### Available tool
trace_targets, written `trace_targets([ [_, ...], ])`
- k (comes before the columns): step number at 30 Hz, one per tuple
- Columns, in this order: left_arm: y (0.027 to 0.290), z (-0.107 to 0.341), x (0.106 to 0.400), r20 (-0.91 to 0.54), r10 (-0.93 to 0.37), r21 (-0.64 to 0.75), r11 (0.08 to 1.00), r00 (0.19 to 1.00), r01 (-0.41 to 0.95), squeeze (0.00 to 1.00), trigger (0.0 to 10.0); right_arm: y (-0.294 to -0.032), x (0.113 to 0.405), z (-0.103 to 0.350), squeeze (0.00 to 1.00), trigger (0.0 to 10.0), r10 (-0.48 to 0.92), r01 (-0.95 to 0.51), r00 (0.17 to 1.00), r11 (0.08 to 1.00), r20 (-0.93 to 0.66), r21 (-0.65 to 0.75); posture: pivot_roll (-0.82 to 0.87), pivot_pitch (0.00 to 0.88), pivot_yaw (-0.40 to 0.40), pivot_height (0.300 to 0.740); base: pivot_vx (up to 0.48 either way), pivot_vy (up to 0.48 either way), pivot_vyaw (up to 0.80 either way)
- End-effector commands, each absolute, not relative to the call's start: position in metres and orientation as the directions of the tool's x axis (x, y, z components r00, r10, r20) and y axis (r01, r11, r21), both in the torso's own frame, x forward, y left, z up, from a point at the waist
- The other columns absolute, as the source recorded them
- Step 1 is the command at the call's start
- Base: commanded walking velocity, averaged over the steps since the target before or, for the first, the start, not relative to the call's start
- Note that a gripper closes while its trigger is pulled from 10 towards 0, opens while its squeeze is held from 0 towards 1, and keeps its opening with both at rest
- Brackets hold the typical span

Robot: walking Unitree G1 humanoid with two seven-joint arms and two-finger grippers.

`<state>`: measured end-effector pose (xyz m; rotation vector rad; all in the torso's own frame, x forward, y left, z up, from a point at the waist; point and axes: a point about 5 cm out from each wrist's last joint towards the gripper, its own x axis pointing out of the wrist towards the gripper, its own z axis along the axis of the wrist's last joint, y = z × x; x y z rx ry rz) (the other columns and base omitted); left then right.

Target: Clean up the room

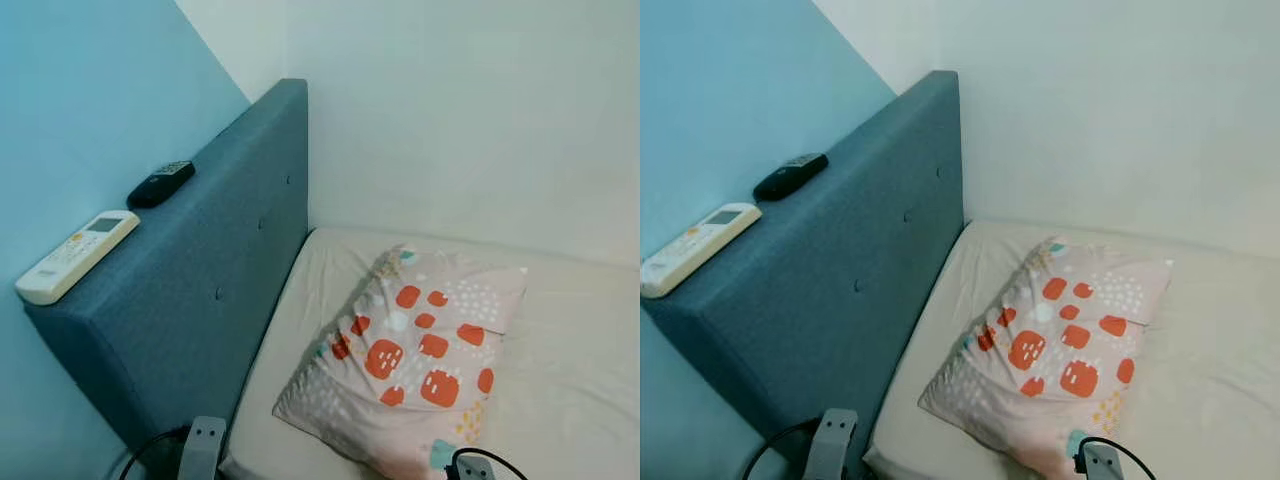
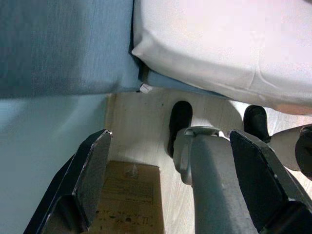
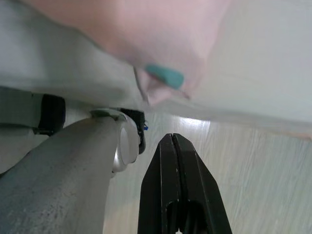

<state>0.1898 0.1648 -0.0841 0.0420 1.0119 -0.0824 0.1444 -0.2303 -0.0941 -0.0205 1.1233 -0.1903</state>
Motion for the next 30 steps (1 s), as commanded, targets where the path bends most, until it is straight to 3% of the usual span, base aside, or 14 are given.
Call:
trace_targets([
  [1, 0.1648, -0.0847, 0.1887, -0.853, -0.049, 0.007, 0.994, 0.52, 0.105, 0.0, 10.0, -0.2317, 0.1427, -0.0945, 0.0, 10.0, -0.165, 0.147, 0.411, 0.983, -0.897, -0.113, 0.04, 0.006, -0.033, 0.722, -0.281, 0.0, 0.0],
  [12, 0.1665, -0.0838, 0.1896, -0.847, -0.077, -0.032, 0.995, 0.526, 0.094, 0.0, 10.0, -0.2326, 0.1417, -0.0946, 0.0, 10.0, -0.163, 0.146, 0.409, 0.983, -0.898, -0.112, 0.04, 0.0, -0.035, 0.722, 0.0, 0.0, 0.0],
  [18, 0.1665, -0.0851, 0.1871, -0.854, -0.076, -0.032, 0.995, 0.515, 0.094, 0.0, 10.0, -0.2311, 0.1414, -0.0951, 0.0, 10.0, -0.16, 0.145, 0.407, 0.983, -0.899, -0.109, 0.04, 0.0, -0.035, 0.722, 0.0, -0.468, 0.0],
  [30, 0.1678, -0.0871, 0.1838, -0.869, -0.043, 0.014, 0.993, 0.492, 0.113, 0.0, 10.0, -0.2295, 0.1405, -0.0958, 0.0, 10.0, -0.158, 0.147, 0.404, 0.983, -0.901, -0.106, 0.04, 0.0, -0.033, 0.722, 0.0, 0.0, 0.0],
])
